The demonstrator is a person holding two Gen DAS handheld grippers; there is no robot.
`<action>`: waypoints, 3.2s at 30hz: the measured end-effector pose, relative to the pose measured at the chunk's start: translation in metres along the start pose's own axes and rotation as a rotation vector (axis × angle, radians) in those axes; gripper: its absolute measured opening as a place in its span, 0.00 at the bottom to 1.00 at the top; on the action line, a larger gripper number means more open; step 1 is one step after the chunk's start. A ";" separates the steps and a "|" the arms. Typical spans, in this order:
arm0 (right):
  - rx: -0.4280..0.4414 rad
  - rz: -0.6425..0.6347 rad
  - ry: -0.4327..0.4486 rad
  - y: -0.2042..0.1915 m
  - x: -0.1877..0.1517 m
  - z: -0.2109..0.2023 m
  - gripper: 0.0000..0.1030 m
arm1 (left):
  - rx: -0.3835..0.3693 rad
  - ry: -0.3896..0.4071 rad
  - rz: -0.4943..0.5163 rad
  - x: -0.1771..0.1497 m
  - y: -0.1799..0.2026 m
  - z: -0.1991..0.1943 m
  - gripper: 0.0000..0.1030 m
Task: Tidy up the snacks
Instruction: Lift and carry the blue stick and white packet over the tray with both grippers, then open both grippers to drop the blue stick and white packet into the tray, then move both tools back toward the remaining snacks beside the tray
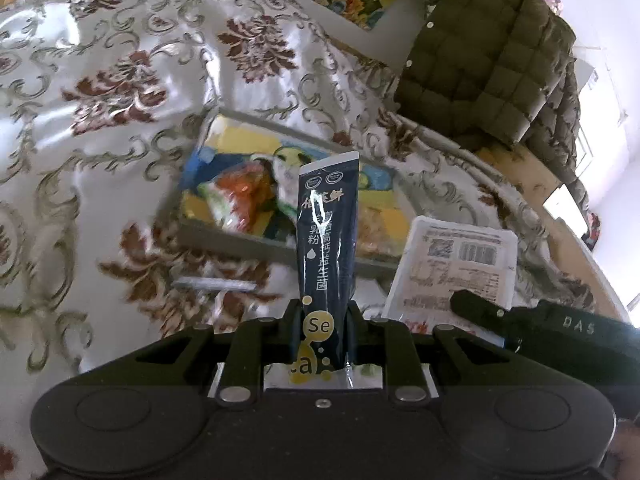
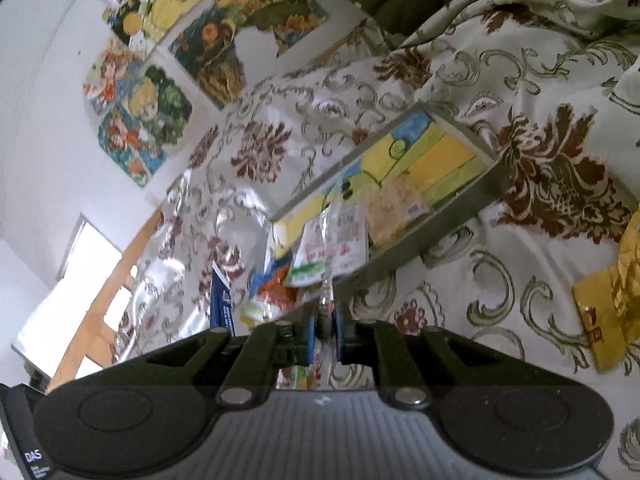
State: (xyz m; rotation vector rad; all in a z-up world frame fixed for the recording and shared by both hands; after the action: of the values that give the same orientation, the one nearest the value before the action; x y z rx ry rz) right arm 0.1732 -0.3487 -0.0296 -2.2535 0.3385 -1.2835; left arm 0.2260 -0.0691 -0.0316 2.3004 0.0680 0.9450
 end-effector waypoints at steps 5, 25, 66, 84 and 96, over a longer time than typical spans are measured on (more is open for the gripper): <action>0.004 0.050 0.039 0.011 0.013 0.008 0.11 | -0.017 0.021 0.025 0.020 0.014 0.019 0.22; 0.047 0.247 0.182 0.050 0.070 0.103 0.11 | 0.067 -0.032 0.090 0.106 0.039 0.131 0.23; -0.288 0.038 0.077 0.042 0.075 0.140 0.55 | 0.212 -0.104 0.009 0.114 0.022 0.185 0.50; -0.272 -0.031 0.122 0.018 0.096 0.068 1.00 | 0.230 0.125 0.131 0.123 0.062 0.086 0.99; -0.182 -0.190 0.152 -0.025 0.084 0.002 1.00 | 0.187 0.202 0.260 0.081 0.068 0.000 0.99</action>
State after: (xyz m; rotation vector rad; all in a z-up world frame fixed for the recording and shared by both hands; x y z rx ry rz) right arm 0.2170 -0.3653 0.0441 -2.3918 0.3125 -1.5855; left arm 0.2732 -0.1000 0.0575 2.4153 -0.0627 1.3542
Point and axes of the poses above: each gripper's, at about its wrist camera, not at the fingertips, and z roughly the way its jaws point, y to its right, x to its top, the point moved 1 cm from there along z, roughly the way its jaws point, and after that the axes turned 8 degrees about -z, right-handed, at the moved point
